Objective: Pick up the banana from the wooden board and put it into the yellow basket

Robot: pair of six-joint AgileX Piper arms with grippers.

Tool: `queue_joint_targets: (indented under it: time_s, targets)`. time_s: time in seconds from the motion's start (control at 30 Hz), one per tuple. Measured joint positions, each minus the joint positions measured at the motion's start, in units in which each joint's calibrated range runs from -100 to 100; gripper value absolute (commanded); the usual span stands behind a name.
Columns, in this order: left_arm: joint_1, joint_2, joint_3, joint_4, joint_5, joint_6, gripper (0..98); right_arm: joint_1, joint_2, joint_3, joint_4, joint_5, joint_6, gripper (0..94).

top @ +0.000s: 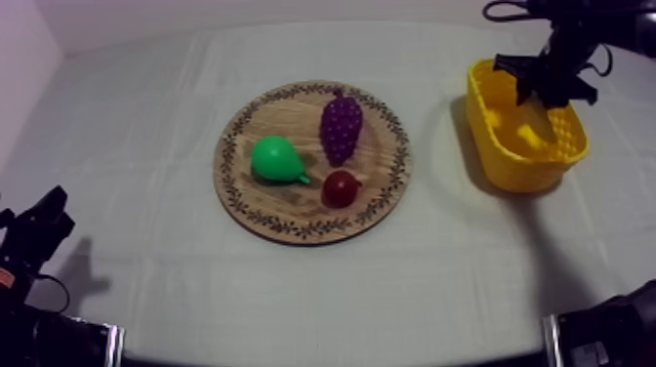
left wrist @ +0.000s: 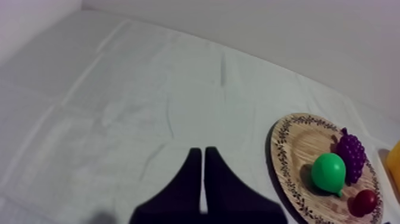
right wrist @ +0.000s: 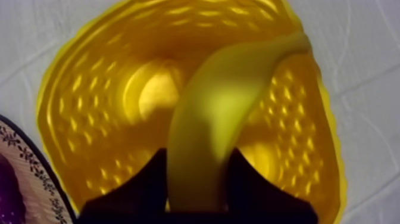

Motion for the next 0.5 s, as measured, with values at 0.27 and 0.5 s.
queue_joint_targets:
  time_s: [0.27,0.5]
  targets:
    - [0.0,0.0,0.0,0.0,0.0,0.0,0.1,0.0,2.0,0.9,0.1,-1.2,-0.4,27.2]
    - [0.0,0.0,0.0,0.0,0.0,0.0,0.1,-0.4,3.6,1.1,0.5,-2.2,-0.9,27.5]
